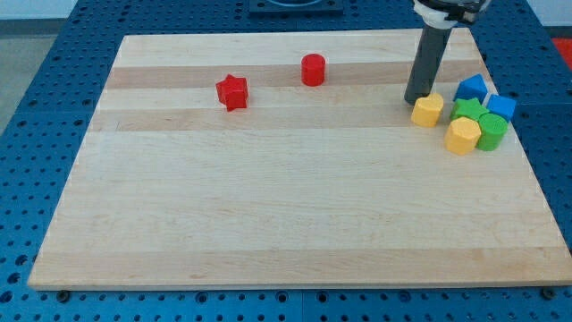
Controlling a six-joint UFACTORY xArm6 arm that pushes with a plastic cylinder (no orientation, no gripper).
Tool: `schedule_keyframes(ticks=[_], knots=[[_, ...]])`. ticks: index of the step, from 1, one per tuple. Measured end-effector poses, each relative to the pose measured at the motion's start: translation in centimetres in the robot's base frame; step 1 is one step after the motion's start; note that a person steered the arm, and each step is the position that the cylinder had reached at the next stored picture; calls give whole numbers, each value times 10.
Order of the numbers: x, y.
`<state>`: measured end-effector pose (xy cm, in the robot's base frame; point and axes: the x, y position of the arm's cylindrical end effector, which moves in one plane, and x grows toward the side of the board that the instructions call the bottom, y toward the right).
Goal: Push the red circle into the yellow heart
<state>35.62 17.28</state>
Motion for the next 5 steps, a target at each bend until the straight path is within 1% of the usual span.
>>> schedule_keyframes(ticks=[1, 2, 3, 5], knots=[[0, -4], [-3, -31], [-27, -64], [-132, -92]])
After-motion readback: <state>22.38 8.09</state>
